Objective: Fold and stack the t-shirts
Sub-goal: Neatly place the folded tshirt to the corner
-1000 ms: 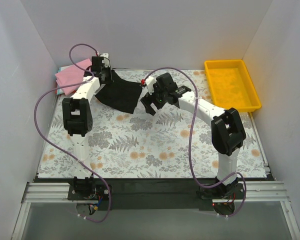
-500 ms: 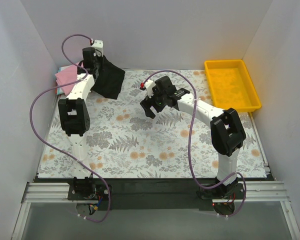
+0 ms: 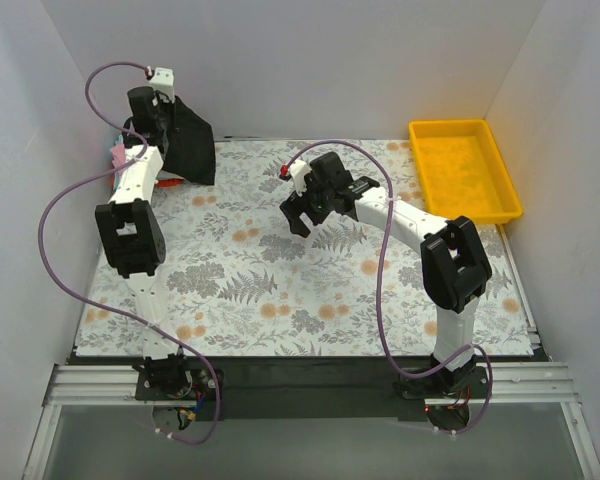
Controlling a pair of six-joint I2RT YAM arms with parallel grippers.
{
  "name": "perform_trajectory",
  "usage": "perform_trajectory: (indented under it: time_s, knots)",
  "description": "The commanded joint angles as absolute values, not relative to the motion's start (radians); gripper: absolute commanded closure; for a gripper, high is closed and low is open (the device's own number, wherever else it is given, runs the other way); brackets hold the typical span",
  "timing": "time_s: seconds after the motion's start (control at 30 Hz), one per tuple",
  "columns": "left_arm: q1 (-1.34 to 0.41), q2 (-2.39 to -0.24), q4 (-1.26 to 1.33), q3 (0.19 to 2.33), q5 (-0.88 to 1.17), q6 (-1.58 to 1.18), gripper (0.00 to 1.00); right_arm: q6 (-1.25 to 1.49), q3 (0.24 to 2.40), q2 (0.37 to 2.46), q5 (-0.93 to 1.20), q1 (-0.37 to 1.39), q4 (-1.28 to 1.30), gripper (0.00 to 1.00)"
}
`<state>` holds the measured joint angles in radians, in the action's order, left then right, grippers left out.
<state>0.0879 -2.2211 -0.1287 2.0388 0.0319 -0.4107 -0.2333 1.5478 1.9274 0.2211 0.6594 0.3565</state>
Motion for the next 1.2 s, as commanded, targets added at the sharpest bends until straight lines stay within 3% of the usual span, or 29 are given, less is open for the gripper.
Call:
perform_trajectory:
  time_s: [0.0, 0.73, 1.17]
  knots:
    - [0.094, -2.079, -0.060, 2.033, 0.074, -0.379, 1.00, -0.212, 1.586, 1.934, 0.247, 0.663, 0.333, 0.02]
    - [0.192, -2.190, -0.044, 2.140, 0.089, -0.278, 1.00, -0.219, 1.594, 1.945, 0.245, 0.661, 0.341, 0.02]
    - [0.248, -2.321, 0.181, 2.082, 0.077, -0.201, 1.00, -0.225, 1.638, 2.019, 0.279, 0.661, 0.385, 0.02]
